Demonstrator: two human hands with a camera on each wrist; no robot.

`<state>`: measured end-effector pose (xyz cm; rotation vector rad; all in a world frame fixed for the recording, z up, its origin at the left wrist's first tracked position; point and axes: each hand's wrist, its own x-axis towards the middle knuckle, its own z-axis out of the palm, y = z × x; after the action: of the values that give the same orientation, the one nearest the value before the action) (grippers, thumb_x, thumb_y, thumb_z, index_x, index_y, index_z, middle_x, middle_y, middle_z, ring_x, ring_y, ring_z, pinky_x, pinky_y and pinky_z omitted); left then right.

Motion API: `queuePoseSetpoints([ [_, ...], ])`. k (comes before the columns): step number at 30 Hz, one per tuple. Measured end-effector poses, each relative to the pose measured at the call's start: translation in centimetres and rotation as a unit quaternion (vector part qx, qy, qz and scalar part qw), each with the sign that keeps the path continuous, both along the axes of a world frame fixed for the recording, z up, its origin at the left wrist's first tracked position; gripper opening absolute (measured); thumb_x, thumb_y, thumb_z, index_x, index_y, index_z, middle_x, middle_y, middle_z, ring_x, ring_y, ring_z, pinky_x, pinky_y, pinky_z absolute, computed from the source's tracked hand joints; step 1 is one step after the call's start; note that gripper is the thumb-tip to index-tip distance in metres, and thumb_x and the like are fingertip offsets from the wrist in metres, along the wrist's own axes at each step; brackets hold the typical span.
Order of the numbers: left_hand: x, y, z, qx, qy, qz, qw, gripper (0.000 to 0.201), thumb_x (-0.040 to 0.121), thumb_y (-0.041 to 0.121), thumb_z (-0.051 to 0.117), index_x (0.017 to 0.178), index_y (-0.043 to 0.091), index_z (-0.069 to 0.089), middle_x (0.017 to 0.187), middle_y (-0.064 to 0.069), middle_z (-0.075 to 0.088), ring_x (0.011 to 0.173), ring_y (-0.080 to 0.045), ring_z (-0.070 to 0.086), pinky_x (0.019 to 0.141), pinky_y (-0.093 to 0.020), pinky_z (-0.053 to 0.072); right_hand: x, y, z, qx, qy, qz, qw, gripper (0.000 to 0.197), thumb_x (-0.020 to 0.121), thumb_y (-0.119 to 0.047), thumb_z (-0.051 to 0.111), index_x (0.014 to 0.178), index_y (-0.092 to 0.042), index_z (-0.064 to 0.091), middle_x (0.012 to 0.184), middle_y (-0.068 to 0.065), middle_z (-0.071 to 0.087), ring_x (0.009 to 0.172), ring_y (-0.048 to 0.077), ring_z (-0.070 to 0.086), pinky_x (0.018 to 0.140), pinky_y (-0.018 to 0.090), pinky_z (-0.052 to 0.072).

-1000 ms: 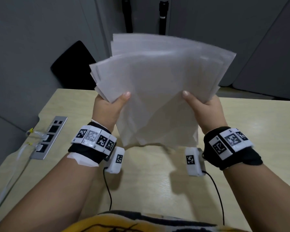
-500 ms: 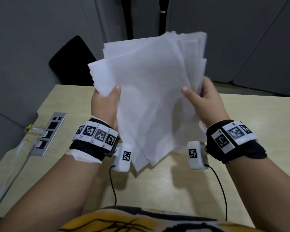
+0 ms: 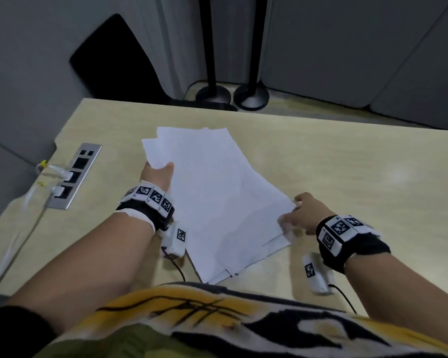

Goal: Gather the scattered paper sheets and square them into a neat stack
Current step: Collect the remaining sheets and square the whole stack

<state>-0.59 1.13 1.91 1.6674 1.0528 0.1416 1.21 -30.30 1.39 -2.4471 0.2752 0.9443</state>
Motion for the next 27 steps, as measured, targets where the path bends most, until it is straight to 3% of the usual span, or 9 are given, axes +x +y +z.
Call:
queuePoseSetpoints([
  [3,-0.7,1.2,-1.4,0.005,0.055,-0.003,0.998,0.036,0.091,0.021,0.048,0.125,0.012,0.056,0.115,-0.002,0.062,0.104,-0.024,0.058,0.086,-0.027,0.039,-0.6,-0.2,-0.5,-0.009,0.052,-0.003,0.999,0.067,0.066,-0.027,0.085,0.119,-0.008,0.05,0.101,0.01,0.066,0.09,0.027,0.067,0.082,0.044,0.058],
  [7,-1.2,2.0,-2.3,-0.013,0.092,-0.017,0.996,0.034,0.088,0.022,0.051,0.12,0.011,0.053,0.114,0.0,0.062,0.095,-0.022,0.056,0.085,-0.029,0.04,-1.1,0.4,-1.1,0.025,0.097,-0.023,0.995,0.011,0.076,-0.001,0.071,0.085,-0.002,0.065,0.092,0.016,0.074,0.088,0.029,0.072,0.08,0.041,0.059],
  [9,-1.2,2.8,-4.4,-0.055,0.081,-0.027,0.995,0.058,0.07,0.029,0.07,0.123,0.012,0.053,0.116,0.003,0.066,0.098,-0.022,0.063,0.093,-0.036,0.048,-0.8,0.5,-1.6,-0.003,0.07,0.006,0.998,0.005,0.078,0.002,0.062,0.078,-0.003,0.062,0.095,0.021,0.073,0.091,0.033,0.071,0.082,0.043,0.059],
  [12,-1.5,5.7,-12.0,-0.074,0.114,-0.023,0.991,0.108,0.027,0.042,0.09,0.127,0.019,0.053,0.111,-0.004,0.07,0.096,-0.028,0.069,0.089,-0.05,0.054,-0.5,0.4,-1.4,0.003,0.052,0.004,0.999,0.005,0.082,0.0,0.058,0.082,-0.001,0.064,0.091,0.021,0.071,0.09,0.035,0.071,0.08,0.044,0.059],
  [14,-2.4,3.6,-9.8,-0.061,0.176,-0.043,0.982,0.102,0.035,0.045,0.087,0.127,0.015,0.052,0.113,-0.006,0.069,0.098,-0.031,0.067,0.09,-0.049,0.053,-0.4,0.2,-1.1,0.013,0.05,-0.008,0.999,0.007,0.084,-0.001,0.058,0.085,0.0,0.065,0.086,0.017,0.066,0.086,0.035,0.07,0.079,0.041,0.06],
  [16,-2.9,1.9,-7.4,-0.041,0.227,-0.053,0.972,0.083,0.065,0.039,0.079,0.134,0.011,0.042,0.117,-0.005,0.063,0.106,-0.034,0.063,0.094,-0.045,0.049,-0.1,0.0,-0.8,0.017,0.047,-0.018,0.999,0.012,0.084,-0.002,0.058,0.093,0.001,0.067,0.086,0.015,0.065,0.078,0.031,0.067,0.078,0.038,0.059],
  [18,-2.6,1.8,-6.7,-0.029,0.233,-0.044,0.971,0.071,0.081,0.031,0.07,0.137,0.007,0.033,0.119,-0.007,0.061,0.11,-0.035,0.061,0.093,-0.042,0.049,0.2,-0.1,-0.5,0.019,0.033,-0.036,0.999,0.019,0.084,-0.002,0.058,0.101,-0.001,0.067,0.089,0.014,0.066,0.076,0.029,0.066,0.077,0.037,0.059],
  [22,-2.3,2.5,-7.2,-0.004,0.213,-0.078,0.974,0.068,0.079,0.027,0.066,0.135,0.007,0.032,0.119,-0.016,0.062,0.108,-0.036,0.062,0.095,-0.048,0.051,1.0,-0.6,0.3,0.008,-0.017,-0.052,0.998,0.021,0.084,-0.003,0.056,0.102,-0.011,0.062,0.095,0.013,0.069,0.087,0.029,0.071,0.079,0.039,0.06],
  [27,-2.5,4.9,-8.4,-0.017,0.144,-0.104,0.984,0.074,0.073,0.025,0.07,0.139,0.018,0.036,0.123,-0.001,0.059,0.113,-0.03,0.059,0.101,-0.049,0.046,2.3,-1.9,0.6,-0.026,-0.077,-0.064,0.995,0.032,0.075,-0.003,0.06,0.103,-0.019,0.061,0.092,0.008,0.069,0.084,0.026,0.069,0.08,0.043,0.059],
])
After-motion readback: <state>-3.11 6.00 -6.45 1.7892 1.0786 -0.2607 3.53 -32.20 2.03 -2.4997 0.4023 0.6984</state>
